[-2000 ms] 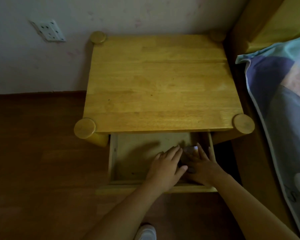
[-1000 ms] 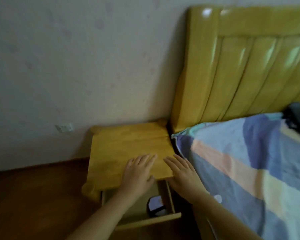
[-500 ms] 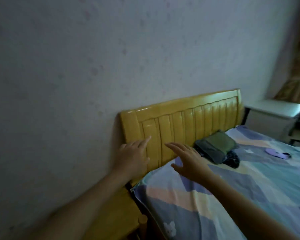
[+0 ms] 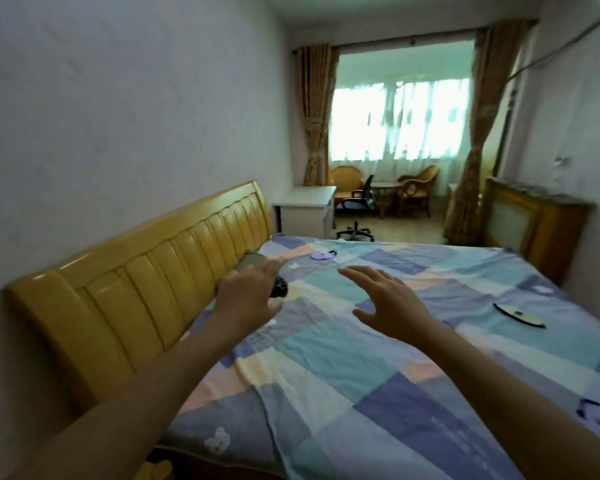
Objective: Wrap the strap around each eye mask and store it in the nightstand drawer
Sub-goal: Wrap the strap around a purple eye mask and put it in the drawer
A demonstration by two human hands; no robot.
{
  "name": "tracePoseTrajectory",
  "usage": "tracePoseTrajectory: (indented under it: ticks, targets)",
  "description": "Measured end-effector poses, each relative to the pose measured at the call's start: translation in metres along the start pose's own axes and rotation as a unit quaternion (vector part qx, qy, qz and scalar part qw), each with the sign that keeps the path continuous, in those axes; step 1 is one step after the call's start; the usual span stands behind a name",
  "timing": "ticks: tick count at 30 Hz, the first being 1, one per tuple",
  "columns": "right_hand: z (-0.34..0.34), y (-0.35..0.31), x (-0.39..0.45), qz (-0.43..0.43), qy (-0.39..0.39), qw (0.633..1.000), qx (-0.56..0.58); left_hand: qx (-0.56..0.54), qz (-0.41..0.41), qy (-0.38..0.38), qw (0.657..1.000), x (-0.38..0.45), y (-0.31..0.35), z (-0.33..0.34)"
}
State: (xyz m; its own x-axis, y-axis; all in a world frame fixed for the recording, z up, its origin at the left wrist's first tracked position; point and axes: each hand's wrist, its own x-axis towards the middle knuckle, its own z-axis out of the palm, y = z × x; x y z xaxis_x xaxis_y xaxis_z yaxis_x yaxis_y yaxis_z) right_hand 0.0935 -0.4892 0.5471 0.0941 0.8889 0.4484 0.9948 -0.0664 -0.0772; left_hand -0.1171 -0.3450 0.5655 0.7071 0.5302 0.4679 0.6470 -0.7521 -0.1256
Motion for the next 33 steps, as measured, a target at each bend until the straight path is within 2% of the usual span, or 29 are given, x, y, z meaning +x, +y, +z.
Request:
tracePoseTrajectory:
  ticks: [8, 13, 18, 24, 33]
  targets:
    - [-0.116, 0.122, -0.19, 0.142, 0.026, 0.987, -0.066, -0.068, 0.141, 0.026, 0.987, 0.023, 0.224, -0.024]
    - [-0.181, 0.191, -0.314, 0.206, 0.016, 0.972, -0.111, -0.105, 0.181, 0.042, 0.977, 0.018, 0.365, -0.031]
    - [-0.219, 0.262, -0.412, 0.262, -0.002, 0.959, -0.107, -0.148, 0.223, 0.01, 0.963, 0.015, 0.482, -0.024]
    - [-0.226, 0.348, -0.464, 0.289, -0.017, 0.952, -0.103, -0.146, 0.246, -0.012, 0.958, 0.044, 0.59, 0.006]
    - [-0.225, 0.498, -0.486, 0.283, -0.067, 0.951, -0.101, -0.134, 0.271, -0.059, 0.951, 0.136, 0.718, 0.073]
